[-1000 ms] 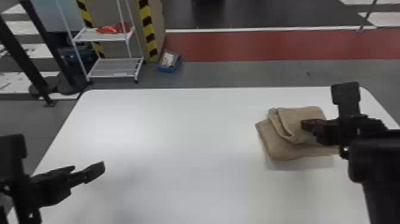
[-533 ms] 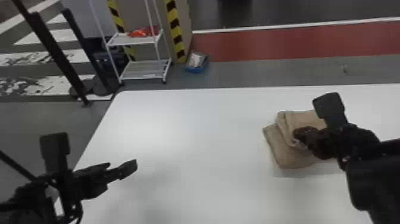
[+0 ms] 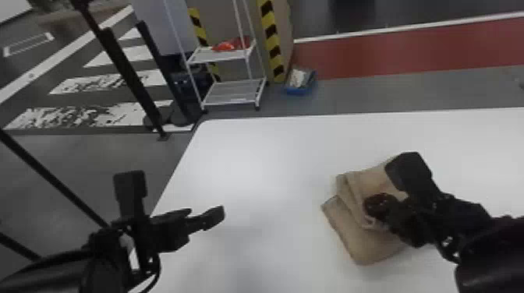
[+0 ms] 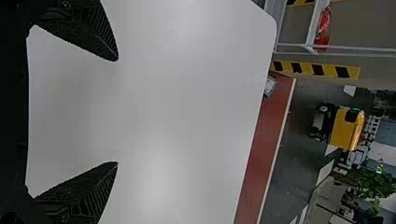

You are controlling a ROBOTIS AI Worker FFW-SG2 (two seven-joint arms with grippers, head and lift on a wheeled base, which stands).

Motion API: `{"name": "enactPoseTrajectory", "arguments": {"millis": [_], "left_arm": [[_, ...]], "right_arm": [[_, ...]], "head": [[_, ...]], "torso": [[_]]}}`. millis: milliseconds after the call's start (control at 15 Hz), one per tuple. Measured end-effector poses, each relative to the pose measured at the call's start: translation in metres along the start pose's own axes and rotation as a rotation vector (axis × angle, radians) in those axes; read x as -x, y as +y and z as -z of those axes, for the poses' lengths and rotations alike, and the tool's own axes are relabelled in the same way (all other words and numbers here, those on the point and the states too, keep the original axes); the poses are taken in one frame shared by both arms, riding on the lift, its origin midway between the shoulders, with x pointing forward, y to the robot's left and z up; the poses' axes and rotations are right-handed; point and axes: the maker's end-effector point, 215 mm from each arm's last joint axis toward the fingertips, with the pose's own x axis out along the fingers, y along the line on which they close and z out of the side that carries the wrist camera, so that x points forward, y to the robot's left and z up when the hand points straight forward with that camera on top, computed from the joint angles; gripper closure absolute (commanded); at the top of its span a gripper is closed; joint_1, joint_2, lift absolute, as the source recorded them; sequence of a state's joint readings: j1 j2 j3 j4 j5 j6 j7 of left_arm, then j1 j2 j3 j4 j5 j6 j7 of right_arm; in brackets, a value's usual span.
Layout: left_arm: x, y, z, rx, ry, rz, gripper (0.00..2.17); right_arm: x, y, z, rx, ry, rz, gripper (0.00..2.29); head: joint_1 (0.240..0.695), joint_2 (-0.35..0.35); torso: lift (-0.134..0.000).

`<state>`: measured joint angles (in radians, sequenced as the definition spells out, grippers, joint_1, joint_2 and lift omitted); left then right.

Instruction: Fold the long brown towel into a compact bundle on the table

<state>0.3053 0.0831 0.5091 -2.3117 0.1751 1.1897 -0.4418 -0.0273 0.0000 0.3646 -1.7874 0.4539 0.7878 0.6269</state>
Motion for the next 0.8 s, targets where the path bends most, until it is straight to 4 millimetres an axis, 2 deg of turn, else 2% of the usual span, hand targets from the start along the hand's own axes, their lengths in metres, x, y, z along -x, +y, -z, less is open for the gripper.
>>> {"name": "enactPoseTrajectory", "arguments": {"millis": [67, 133, 333, 467, 600, 667, 733, 800], "left_arm": [[0.0, 0.0, 0.0, 0.0, 0.0, 0.001, 0.09], [0.0, 0.0, 0.0, 0.0, 0.0, 0.002, 0.09], [-0.002, -0.002, -0.003, -0.001, -0.003, 0.007, 0.08], [-0.005, -0.004, -0.008, 0.0, -0.01, 0.013, 0.07], [-0.008, -0.01, -0.013, 0.001, -0.018, 0.031, 0.09], [-0.012, -0.017, -0.018, -0.003, -0.027, 0.052, 0.22], [-0.016, -0.027, -0.024, -0.006, -0.037, 0.088, 0.69], [-0.023, -0.037, -0.03, -0.002, -0.044, 0.131, 1.5]], "right_arm": [[0.004, 0.009, -0.005, 0.006, -0.014, -0.011, 2.05], [0.009, 0.007, -0.011, 0.005, -0.031, -0.003, 2.05], [0.047, -0.017, -0.024, -0.079, -0.086, 0.007, 2.05], [0.075, -0.029, -0.014, -0.151, -0.086, 0.015, 2.05], [0.097, -0.033, 0.008, -0.217, -0.069, 0.027, 2.05], [0.106, -0.034, 0.022, -0.248, -0.055, 0.032, 2.05], [0.115, -0.036, 0.035, -0.278, -0.039, 0.042, 2.05], [0.123, -0.039, 0.048, -0.305, -0.023, 0.055, 2.05]], "head": [[0.695, 0.35], [0.695, 0.35], [0.695, 0.35], [0.695, 0.35], [0.695, 0.35], [0.695, 0.329], [0.695, 0.312], [0.695, 0.287]], "torso": [[-0.123], [-0.123], [-0.123], [-0.123], [-0.123], [-0.123], [-0.123], [-0.123]]}}
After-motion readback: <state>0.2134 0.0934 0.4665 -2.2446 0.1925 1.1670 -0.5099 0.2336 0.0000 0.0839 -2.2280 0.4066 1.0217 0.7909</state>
